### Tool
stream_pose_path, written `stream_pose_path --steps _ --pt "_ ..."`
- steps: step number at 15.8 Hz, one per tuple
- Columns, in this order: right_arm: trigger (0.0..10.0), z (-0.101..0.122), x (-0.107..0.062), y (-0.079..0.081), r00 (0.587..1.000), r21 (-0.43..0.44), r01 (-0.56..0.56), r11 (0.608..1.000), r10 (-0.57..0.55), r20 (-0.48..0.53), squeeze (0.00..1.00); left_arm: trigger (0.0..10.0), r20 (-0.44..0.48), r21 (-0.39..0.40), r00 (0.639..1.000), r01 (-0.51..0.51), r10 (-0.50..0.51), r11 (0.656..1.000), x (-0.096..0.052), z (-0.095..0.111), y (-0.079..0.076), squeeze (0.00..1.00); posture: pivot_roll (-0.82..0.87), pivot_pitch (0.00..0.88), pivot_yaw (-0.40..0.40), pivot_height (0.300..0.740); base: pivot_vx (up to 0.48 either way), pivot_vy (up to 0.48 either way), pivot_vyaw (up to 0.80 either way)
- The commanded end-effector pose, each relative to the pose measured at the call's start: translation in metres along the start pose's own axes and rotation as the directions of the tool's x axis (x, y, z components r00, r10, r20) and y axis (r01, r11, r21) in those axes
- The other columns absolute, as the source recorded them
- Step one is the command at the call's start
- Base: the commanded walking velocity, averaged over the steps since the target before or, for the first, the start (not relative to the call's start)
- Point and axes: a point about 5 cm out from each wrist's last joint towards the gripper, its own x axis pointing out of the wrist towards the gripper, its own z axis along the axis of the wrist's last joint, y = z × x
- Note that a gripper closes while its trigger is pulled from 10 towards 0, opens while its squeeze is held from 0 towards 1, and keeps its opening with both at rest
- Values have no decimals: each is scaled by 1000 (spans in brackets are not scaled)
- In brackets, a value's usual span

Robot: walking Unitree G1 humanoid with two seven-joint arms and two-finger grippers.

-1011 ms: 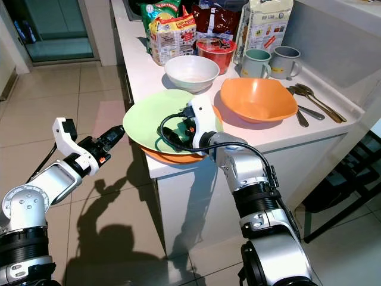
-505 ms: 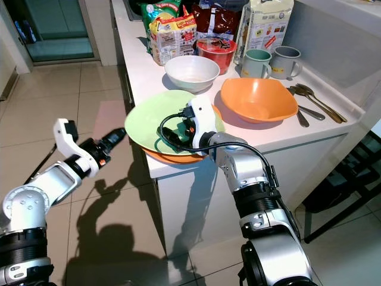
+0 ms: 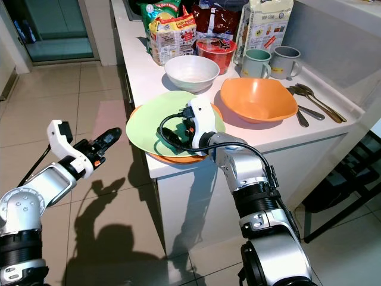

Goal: Setting the table

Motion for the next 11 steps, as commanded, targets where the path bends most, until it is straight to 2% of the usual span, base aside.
stream_pose_path --steps 1,4,11 --pt "10000 6 1 1 1000 -14 -7 1000 8 8 0 10000 -8 26 1000 -3 3 1000 -2 0 4 0 21 0 -15 740 0 0 0" --pt "10000 6 1 1 1000 -14 -10 1000 10 8 0 10000 5 13 998 60 -60 998 -2 3 -8 0 23 0 -18 740 0 0 0" --pt "10000 6 2 5 1000 -17 -26 1000 26 6 0 10000 -61 5 987 151 -151 988 12 -15 -31 0 20 0 -17 740 0 0 0"
